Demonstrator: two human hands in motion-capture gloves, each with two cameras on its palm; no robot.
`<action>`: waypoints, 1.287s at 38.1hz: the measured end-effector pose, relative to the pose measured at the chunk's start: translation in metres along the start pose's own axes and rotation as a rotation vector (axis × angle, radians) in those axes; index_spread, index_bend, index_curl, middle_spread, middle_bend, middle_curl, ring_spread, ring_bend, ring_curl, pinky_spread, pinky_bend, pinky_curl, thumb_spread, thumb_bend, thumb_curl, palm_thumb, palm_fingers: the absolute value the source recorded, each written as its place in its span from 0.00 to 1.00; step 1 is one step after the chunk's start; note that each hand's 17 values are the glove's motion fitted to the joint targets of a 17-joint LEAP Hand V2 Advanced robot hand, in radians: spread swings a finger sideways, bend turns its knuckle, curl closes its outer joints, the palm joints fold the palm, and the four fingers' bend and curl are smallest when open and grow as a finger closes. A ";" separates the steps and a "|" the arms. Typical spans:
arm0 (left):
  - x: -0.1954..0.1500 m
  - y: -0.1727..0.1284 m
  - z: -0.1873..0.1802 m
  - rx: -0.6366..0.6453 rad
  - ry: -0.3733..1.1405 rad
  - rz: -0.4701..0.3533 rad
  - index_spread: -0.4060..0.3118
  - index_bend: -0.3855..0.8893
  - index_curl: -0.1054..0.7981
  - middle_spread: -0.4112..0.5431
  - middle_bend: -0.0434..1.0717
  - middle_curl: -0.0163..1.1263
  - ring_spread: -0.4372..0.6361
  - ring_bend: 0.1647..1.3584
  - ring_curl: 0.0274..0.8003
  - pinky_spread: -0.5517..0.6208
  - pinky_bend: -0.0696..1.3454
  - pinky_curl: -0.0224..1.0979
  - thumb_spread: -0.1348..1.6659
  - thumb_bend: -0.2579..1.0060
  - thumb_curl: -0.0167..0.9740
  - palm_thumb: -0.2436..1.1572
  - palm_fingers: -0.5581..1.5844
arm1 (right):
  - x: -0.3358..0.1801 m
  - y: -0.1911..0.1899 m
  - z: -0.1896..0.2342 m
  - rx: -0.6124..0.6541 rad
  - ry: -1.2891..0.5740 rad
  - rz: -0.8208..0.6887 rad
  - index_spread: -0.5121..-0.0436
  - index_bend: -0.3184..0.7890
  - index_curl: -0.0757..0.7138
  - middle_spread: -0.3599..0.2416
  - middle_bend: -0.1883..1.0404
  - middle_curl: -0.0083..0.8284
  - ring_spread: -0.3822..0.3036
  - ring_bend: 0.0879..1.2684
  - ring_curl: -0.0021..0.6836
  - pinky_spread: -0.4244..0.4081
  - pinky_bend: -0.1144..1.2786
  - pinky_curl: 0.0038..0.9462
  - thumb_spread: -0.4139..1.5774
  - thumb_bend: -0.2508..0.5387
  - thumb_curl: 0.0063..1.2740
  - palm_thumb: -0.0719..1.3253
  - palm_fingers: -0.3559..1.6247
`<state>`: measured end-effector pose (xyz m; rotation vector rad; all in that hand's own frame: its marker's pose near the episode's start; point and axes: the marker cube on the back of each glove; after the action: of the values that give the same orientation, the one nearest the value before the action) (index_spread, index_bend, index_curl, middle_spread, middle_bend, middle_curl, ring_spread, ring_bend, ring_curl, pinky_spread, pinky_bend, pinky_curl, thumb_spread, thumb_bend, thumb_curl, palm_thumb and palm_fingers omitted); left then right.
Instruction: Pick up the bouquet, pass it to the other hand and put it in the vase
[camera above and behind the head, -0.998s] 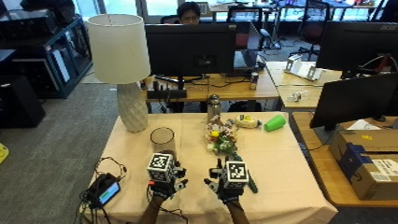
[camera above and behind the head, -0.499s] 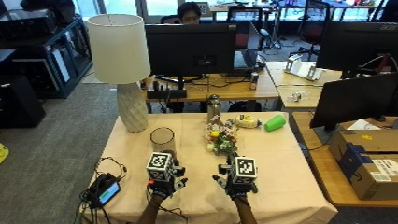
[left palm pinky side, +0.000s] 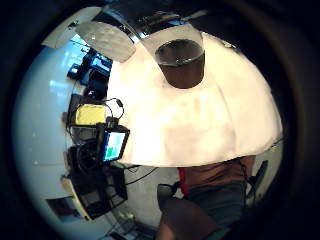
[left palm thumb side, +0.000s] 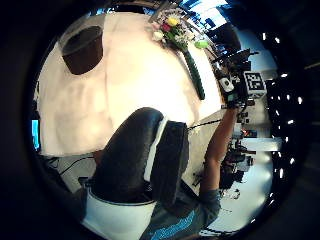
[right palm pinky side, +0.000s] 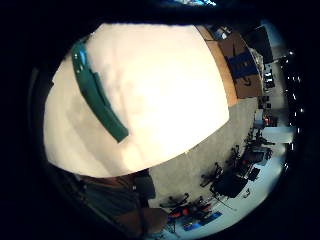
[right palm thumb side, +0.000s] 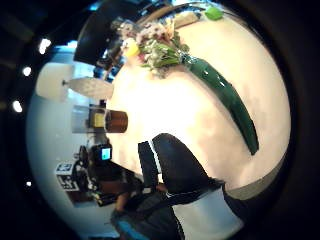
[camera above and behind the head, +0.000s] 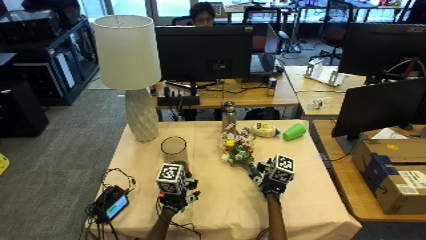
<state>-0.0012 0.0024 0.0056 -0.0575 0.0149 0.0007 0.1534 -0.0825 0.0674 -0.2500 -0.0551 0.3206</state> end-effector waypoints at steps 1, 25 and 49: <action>0.000 0.000 0.000 -0.002 0.002 0.000 0.48 0.41 0.38 0.60 0.22 0.29 0.80 0.33 0.28 0.89 0.35 0.29 0.67 0.18 0.26 0.17 0.33 | 0.002 -0.005 0.003 -0.003 -0.005 0.006 0.28 0.39 0.36 0.69 0.31 0.37 0.85 0.16 0.32 0.87 0.47 0.35 0.75 0.29 0.21 0.27 0.18; -0.007 0.000 0.006 -0.012 0.039 -0.018 0.49 0.40 0.39 0.61 0.22 0.31 0.80 0.34 0.29 0.89 0.36 0.31 0.67 0.19 0.27 0.18 0.32 | -0.016 0.011 0.028 -0.228 -0.093 0.035 0.31 0.39 0.34 0.70 0.34 0.41 0.86 0.17 0.36 0.87 0.50 0.37 0.74 0.32 0.24 0.36 0.17; -0.005 0.001 0.003 -0.018 0.062 -0.013 0.50 0.40 0.39 0.61 0.22 0.32 0.80 0.35 0.30 0.89 0.36 0.32 0.67 0.19 0.28 0.18 0.32 | 0.002 -0.004 0.022 0.057 0.111 0.235 0.52 0.38 0.46 0.37 0.46 0.52 0.35 0.49 0.60 0.34 0.52 0.40 0.60 0.40 0.40 0.72 0.81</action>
<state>-0.0056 0.0037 0.0089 -0.0753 0.0770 -0.0136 0.1549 -0.0808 0.0895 -0.2178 0.0931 0.5411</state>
